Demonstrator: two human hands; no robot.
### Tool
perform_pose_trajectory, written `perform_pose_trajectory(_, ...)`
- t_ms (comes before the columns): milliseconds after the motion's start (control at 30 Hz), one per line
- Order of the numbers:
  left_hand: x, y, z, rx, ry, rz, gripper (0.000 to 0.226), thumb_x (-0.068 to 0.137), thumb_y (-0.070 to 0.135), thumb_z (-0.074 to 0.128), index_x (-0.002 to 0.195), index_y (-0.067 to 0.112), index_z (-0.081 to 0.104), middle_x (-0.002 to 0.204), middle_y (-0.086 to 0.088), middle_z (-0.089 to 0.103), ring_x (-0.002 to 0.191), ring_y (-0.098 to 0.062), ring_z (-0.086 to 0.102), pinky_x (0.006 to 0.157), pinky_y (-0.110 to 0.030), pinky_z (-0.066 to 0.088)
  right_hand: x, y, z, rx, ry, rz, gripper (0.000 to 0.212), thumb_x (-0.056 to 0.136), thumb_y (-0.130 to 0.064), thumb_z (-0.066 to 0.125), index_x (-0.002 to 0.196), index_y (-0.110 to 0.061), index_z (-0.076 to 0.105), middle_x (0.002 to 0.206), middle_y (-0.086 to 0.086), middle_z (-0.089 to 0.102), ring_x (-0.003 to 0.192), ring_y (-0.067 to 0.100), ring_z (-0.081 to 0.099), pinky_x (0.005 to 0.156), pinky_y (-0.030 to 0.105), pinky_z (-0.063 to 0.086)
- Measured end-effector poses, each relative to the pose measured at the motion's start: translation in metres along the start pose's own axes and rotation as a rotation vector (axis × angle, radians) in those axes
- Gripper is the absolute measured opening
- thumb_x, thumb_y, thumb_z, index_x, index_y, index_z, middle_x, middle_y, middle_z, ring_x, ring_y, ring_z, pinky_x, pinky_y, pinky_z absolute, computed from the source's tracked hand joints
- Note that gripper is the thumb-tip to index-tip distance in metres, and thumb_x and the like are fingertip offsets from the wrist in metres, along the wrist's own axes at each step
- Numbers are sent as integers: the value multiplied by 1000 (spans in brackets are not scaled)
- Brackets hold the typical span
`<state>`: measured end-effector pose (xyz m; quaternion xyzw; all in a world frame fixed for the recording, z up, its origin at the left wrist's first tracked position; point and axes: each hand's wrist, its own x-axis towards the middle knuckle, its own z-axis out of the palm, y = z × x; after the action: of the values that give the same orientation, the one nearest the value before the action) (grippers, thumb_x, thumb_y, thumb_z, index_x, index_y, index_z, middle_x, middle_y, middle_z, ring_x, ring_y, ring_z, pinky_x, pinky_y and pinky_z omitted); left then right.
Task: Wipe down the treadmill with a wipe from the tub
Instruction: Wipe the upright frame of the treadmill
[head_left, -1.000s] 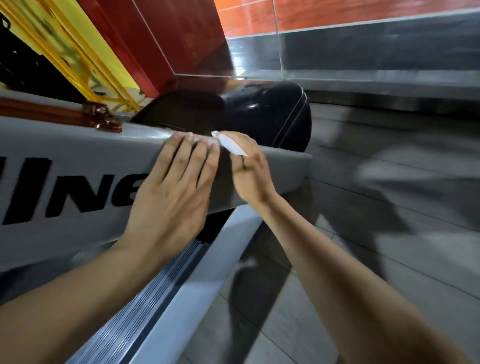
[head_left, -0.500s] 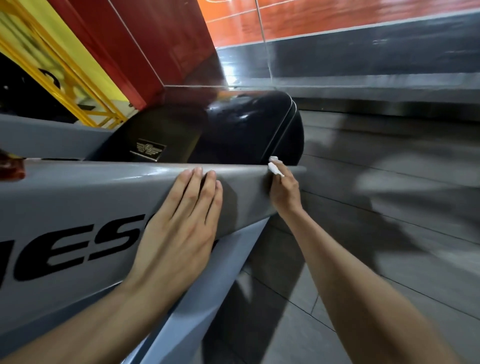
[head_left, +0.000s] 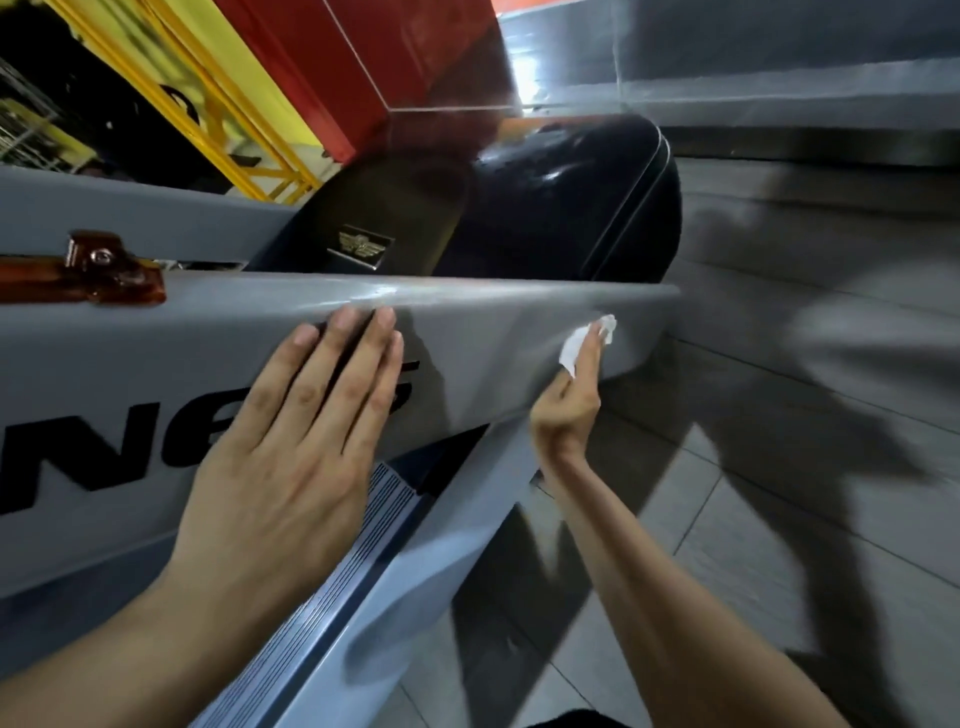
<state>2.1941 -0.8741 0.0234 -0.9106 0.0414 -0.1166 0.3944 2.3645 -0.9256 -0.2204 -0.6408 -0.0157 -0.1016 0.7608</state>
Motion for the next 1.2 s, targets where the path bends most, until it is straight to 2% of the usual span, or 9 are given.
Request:
perform_pose_trajectory(200,1,-2,-1,11,-9,34,67,95,7,32,158,-7,15,168,-23,12,156,-36,10,128,-49,10,-100,-91,25,18,-296,-441,64,95,14,47,153,5,23,164,20,19,153,35,19,123,55,23)
perform_pose_trajectory(333,1,-2,-3,-10,-22,30,69,94,7,34,158,-6,14,168,-22,11,157,-35,9,128,-49,10,-95,-62,23,-61,-304,-611,65,95,12,55,152,4,26,161,22,24,152,35,23,122,54,26)
perform_pose_trajectory(500,0,-1,-3,2,-15,48,68,96,9,32,158,-7,11,168,-23,8,157,-36,7,127,-51,11,-51,0,2,-1,-109,142,88,84,25,22,161,-15,7,169,-5,-2,156,12,1,127,46,11)
perform_pose_trajectory(633,1,-1,-1,3,1,55,67,96,8,33,158,-7,12,168,-23,10,157,-36,8,127,-52,13,-44,-15,6,17,-5,298,67,94,14,28,158,-4,22,163,3,26,150,10,22,119,12,13)
perform_pose_trajectory(733,1,-3,-1,-4,10,64,67,96,8,33,158,-7,11,168,-23,9,157,-36,8,127,-52,14,-30,-6,-8,22,-127,816,48,102,0,37,149,-4,44,135,8,58,117,23,57,95,25,45)
perform_pose_trajectory(800,0,-4,-1,-11,4,66,68,96,9,33,158,-7,11,168,-23,8,157,-36,7,127,-51,12,-32,-3,-19,-39,-153,912,47,99,-2,35,140,-12,55,123,9,64,100,23,61,72,25,48)
perform_pose_trajectory(967,-1,-3,0,-23,4,61,68,97,11,30,158,-7,8,168,-23,5,157,-35,5,128,-50,9,-55,-36,-32,27,-93,381,65,93,14,33,152,-11,43,153,1,47,143,13,42,120,27,32)
perform_pose_trajectory(1100,-1,-2,2,-12,19,56,66,98,11,27,158,-7,9,168,-23,6,157,-35,6,128,-48,9,-93,-95,-13,135,-391,-307,56,98,13,36,153,3,30,163,14,27,153,25,24,125,45,23)
perform_pose_trajectory(1200,-3,-2,4,-24,9,62,65,99,13,24,159,-6,7,168,-23,3,157,-34,5,128,-49,11,-109,-96,8,-22,-490,-577,55,100,11,39,153,5,24,164,20,19,154,32,18,125,49,21)
